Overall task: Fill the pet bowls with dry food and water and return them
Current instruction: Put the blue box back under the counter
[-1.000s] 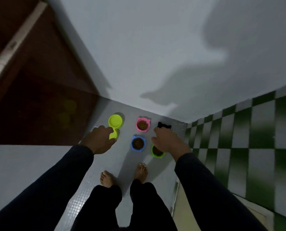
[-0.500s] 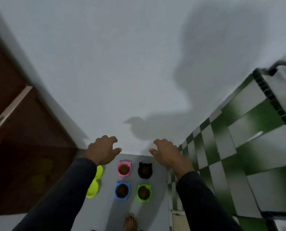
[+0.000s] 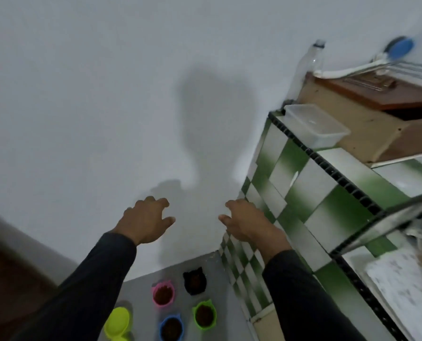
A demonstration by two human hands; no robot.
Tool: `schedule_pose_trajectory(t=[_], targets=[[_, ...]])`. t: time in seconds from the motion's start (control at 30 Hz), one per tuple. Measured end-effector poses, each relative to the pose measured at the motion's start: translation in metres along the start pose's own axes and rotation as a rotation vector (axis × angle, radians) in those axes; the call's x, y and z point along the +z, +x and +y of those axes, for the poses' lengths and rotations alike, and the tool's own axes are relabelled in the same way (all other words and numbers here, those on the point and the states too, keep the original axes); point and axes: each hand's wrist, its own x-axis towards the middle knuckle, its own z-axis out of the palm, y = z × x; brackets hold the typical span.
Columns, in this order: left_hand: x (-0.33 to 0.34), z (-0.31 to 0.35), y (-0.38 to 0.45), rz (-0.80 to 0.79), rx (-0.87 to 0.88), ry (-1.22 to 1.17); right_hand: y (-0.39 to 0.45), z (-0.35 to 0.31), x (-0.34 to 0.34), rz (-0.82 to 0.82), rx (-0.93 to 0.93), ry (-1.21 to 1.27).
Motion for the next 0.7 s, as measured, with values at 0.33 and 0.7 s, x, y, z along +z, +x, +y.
schedule_pose_trajectory(t=[0.33,0.7], targets=[[-0.020,0.053,-0.017,-0.011,0.326,0.097,-0.109,0.014,-0.018,0.159,0.213,0.149],[0.016,0.161,-0.072,-0.113,0.650,0.020,-0.253,0.073,-0.007,0.273,0.552,0.194]])
